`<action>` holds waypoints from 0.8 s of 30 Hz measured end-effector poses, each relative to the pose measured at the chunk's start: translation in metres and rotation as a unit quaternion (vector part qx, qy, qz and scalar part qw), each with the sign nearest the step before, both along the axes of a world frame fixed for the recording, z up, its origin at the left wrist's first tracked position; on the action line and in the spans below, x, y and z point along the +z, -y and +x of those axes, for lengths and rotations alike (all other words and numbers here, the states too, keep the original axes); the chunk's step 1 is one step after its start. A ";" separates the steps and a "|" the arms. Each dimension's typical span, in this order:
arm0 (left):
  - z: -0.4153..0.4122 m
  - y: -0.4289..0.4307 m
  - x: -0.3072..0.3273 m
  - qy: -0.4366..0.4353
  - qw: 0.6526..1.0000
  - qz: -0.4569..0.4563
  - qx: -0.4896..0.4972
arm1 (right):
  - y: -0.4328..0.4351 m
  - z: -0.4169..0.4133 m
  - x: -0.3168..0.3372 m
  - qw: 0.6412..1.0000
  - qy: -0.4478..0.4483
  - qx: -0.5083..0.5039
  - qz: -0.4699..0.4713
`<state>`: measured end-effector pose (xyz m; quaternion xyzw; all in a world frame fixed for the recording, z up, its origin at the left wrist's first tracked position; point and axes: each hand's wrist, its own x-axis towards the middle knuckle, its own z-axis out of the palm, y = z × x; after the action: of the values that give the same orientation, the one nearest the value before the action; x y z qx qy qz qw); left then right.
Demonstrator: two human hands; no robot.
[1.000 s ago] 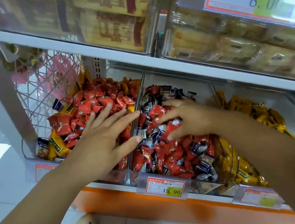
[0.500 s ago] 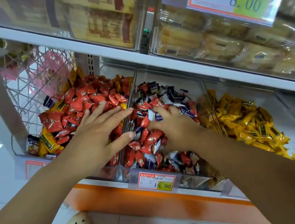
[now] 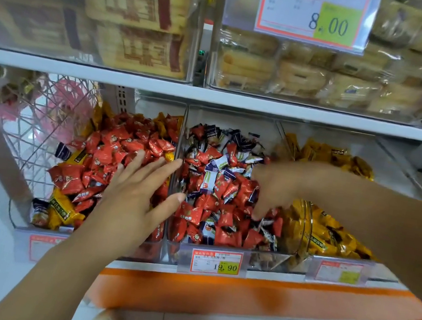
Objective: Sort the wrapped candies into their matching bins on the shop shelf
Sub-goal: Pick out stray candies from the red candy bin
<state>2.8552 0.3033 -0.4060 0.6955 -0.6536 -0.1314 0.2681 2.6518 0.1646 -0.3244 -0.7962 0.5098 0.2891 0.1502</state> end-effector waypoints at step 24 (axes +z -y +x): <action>-0.010 -0.005 0.015 -0.030 0.999 0.017 0.007 | -0.053 0.003 -0.059 0.956 0.271 0.060 -0.097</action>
<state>2.8455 0.3079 -0.3909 0.7001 -0.6380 -0.1616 0.2770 2.6551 0.2177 -0.3833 -0.8844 0.4273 0.0203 0.1867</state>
